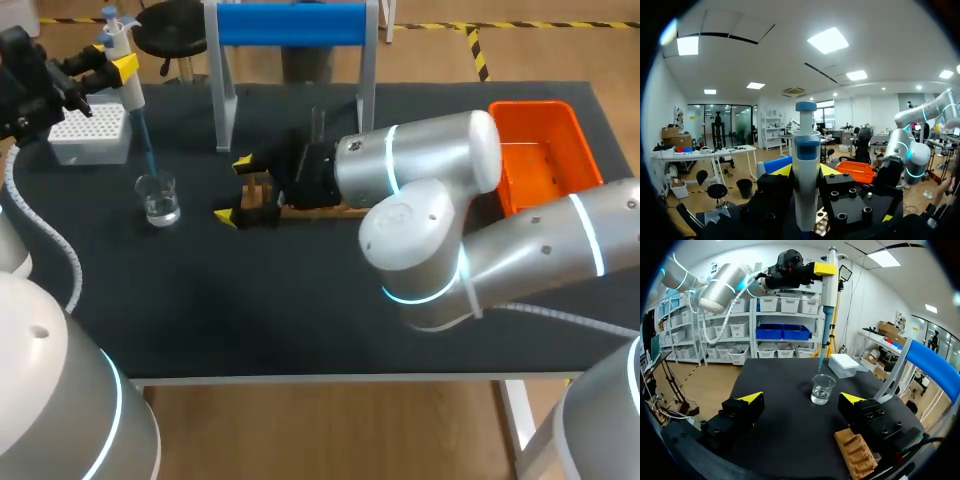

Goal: Invert the test tube, pick up the pipette, mount the tip to pipette, aspirate from beaker and dispense into the tube, eject the tip, return the pipette, and cap with the stopper.

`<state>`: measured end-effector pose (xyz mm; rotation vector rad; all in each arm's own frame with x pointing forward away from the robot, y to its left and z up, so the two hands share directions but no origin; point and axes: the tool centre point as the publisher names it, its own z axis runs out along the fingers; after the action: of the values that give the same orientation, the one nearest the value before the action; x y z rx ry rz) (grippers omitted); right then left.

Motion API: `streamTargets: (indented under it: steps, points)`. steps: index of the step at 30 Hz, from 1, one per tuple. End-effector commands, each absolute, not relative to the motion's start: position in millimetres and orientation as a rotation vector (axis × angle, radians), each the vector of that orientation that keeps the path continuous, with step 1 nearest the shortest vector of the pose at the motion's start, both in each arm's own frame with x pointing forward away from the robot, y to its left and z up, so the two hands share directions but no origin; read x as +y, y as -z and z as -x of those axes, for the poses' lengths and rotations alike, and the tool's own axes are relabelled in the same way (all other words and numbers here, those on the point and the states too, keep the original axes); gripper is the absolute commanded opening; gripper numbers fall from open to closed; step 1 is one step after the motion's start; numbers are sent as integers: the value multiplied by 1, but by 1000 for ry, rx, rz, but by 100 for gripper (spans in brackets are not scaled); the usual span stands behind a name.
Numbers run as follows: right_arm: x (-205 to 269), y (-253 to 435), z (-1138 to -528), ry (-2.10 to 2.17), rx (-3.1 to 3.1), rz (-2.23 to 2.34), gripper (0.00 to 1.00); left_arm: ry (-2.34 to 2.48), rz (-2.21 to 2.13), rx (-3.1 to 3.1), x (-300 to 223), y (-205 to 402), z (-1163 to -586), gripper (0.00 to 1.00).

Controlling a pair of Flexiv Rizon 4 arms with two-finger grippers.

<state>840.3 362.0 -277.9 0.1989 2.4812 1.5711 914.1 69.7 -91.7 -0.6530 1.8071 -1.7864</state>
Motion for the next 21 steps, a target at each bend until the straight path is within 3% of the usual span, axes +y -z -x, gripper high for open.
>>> streamTargets:
  steps: [1,21]
  points:
    - [389,293,-849,-1547,2448,-222,100,1786,654,1802,69,92,-914,0]
    - [397,312,-858,-1491,2450,-252,100,1786,654,1802,69,92,-914,0]
